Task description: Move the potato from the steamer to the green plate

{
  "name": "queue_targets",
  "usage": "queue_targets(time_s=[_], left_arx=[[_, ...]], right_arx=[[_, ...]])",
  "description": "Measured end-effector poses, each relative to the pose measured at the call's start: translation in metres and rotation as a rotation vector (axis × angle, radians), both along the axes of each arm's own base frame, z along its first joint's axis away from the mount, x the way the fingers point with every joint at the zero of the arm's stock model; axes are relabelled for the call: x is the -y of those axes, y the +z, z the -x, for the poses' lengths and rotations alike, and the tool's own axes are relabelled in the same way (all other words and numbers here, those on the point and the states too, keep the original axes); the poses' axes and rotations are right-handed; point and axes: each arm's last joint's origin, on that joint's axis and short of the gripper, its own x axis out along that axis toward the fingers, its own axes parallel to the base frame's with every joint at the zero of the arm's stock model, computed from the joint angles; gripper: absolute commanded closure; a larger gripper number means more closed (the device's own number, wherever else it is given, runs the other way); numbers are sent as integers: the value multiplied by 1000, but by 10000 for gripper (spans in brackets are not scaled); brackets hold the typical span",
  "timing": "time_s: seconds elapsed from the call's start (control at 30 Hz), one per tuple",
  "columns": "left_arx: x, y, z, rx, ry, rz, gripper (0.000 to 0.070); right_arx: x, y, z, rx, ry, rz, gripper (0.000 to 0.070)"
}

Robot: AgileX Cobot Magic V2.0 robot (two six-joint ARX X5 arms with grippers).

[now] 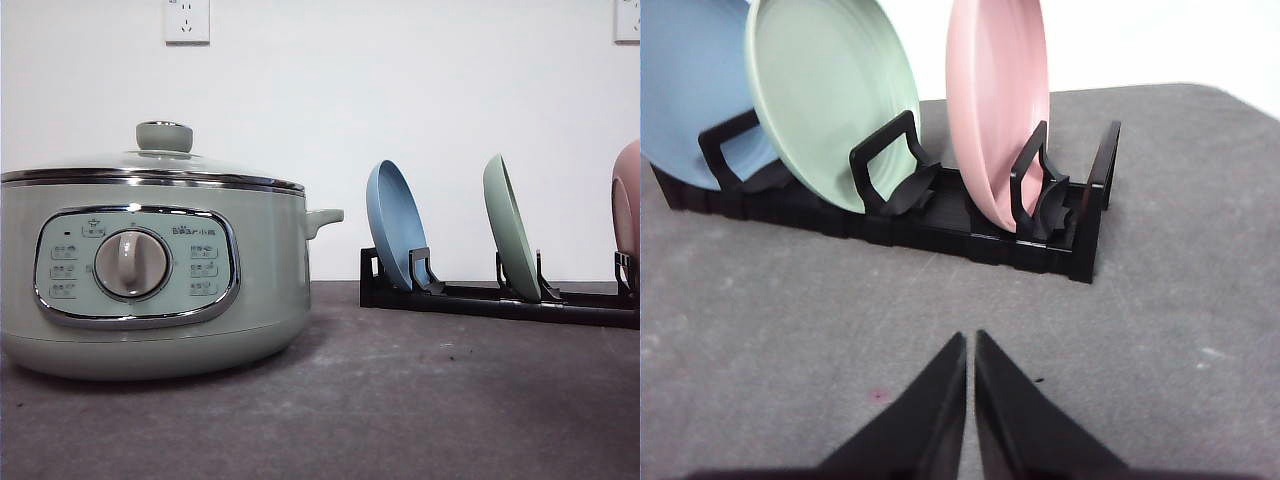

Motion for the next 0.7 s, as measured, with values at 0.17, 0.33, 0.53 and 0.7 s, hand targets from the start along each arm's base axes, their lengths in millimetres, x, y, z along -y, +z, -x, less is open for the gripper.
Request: queue_targets(time_s=[0.17,0.33,0.53,0.7], left_arx=[[0,0,0,4,4,24,697],[0,0,0,11,11,80,697],[0,12,3,32,7,125,697],[1,38,8,81,-17,144,697]], right_arx=[[0,0,0,5,-13,-81,699],[0,1,0,20,-11,-165,699],[-1,10,0,73,2,-228,699],[-1,41,7,164,11,-241,699]])
